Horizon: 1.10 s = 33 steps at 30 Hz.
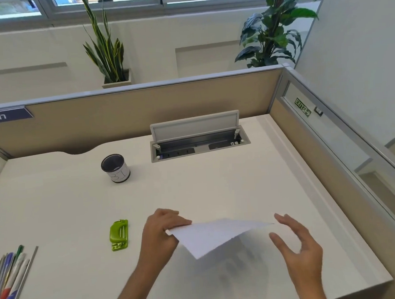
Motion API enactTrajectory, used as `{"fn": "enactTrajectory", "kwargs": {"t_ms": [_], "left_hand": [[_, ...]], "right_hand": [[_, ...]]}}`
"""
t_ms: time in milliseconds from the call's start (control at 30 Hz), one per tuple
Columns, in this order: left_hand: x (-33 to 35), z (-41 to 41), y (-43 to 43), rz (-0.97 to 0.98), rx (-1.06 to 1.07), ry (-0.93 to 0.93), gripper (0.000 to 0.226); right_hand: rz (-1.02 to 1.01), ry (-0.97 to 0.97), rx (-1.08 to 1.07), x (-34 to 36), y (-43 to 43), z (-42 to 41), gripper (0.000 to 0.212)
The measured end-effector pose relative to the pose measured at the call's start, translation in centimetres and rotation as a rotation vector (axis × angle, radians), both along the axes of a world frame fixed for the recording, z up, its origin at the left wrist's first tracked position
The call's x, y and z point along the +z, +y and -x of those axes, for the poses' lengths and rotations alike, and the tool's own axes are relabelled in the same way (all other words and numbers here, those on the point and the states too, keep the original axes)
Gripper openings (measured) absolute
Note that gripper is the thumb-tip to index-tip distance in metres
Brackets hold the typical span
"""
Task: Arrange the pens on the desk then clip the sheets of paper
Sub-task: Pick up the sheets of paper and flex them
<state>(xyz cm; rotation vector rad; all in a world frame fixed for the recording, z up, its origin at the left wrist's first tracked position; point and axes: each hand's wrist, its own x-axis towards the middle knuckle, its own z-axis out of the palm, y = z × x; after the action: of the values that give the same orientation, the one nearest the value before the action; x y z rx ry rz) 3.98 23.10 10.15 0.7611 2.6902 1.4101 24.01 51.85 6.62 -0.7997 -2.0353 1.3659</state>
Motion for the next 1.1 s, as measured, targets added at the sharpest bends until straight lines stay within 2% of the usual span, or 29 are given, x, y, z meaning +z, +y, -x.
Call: {"fn": "enactTrajectory", "kwargs": {"t_ms": [100, 200, 267, 333, 433, 500, 567, 600, 633, 667, 733, 800, 867, 1000, 1100], "left_hand": [[3.9, 0.1, 0.4, 0.144, -0.079, 0.201, 0.04], [6.7, -0.5, 1.9, 0.244, -0.174, 0.343, 0.032], [7.7, -1.2, 2.8, 0.313, -0.23, 0.391, 0.033], [8.5, -1.7, 3.2, 0.338, -0.295, 0.475, 0.033], [9.1, -1.3, 2.7, 0.24, -0.277, 0.602, 0.029], [8.7, -0.2, 1.9, 0.122, -0.128, 0.499, 0.055], [8.3, 0.7, 1.3, -0.035, -0.029, 0.135, 0.09], [7.8, 0.9, 1.2, -0.111, -0.055, -0.072, 0.1], [7.2, 1.1, 1.3, -0.165, -0.11, -0.226, 0.101], [6.5, 1.2, 1.5, -0.183, -0.175, -0.325, 0.096], [5.2, 1.1, 2.3, -0.221, -0.286, -0.49, 0.07], [4.3, 0.8, 3.4, -0.32, -0.298, -0.597, 0.043], [3.9, 0.7, 4.4, -0.385, -0.228, -0.612, 0.028], [2.8, 0.5, 6.0, -0.487, -0.157, -0.556, 0.019], [0.4, -0.5, 6.8, -0.458, -0.087, -0.558, 0.009]], "right_hand": [[-0.393, -0.016, 0.125, 3.1, -0.2, 0.4, 0.044], [-0.512, -0.078, 0.306, 3.7, -1.7, 1.6, 0.058], [-0.416, -0.116, 0.347, 3.3, -2.9, 2.2, 0.061], [-0.21, -0.1, 0.352, 3.0, -3.8, 2.6, 0.066], [0.024, -0.009, 0.271, 2.7, -3.7, 2.7, 0.066], [0.154, 0.065, 0.202, 2.5, -3.6, 2.7, 0.059], [0.304, 0.163, 0.103, 2.6, -3.6, 2.9, 0.033], [0.367, 0.188, 0.044, 2.5, -3.6, 3.1, 0.016], [0.435, 0.194, 0.001, 2.8, -3.6, 3.2, 0.008], [0.474, 0.191, -0.016, 2.7, -3.6, 3.4, 0.012], [0.506, 0.183, -0.006, 2.9, -3.3, 3.7, 0.015], [0.484, 0.184, 0.026, 3.5, -3.2, 4.1, 0.016], [0.447, 0.193, 0.036, 4.0, -3.2, 4.5, 0.015], [0.421, 0.202, 0.003, 3.7, -3.2, 5.1, 0.015], [0.428, 0.139, -0.037, 2.4, -3.9, 5.5, 0.005]]}}
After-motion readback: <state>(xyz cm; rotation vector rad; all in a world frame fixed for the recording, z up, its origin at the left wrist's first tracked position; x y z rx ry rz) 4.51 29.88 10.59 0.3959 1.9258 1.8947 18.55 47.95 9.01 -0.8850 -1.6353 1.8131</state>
